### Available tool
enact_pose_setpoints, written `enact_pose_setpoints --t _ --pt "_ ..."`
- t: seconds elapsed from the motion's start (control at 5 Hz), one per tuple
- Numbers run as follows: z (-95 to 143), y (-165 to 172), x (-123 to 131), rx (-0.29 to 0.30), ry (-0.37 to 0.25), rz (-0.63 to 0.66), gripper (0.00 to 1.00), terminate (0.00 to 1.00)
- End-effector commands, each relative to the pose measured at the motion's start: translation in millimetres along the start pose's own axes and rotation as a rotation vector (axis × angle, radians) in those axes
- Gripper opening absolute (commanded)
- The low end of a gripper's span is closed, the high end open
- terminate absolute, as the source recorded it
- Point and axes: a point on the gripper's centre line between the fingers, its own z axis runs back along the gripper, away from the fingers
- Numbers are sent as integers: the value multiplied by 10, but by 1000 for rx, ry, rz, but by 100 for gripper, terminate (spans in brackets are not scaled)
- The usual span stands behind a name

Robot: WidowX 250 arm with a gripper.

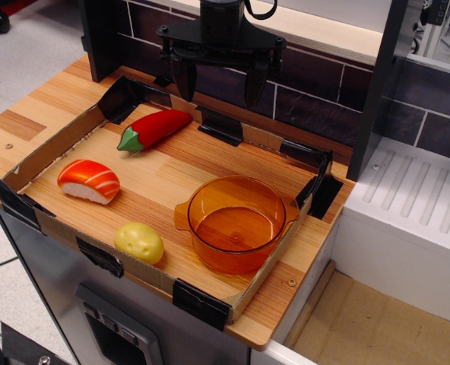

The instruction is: Put sushi in pot

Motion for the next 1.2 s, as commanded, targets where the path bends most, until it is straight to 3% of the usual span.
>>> enact_pose_setpoints --t 0.0,0.4,0.6,1.0 --pt "0 0 0 0 0 0 100 0" --pt "83 528 -265 -76 -54 430 100 0" --pt "59 762 -334 -43 -26 608 100 0" --pt "-49 1092 -519 97 77 972 100 0"
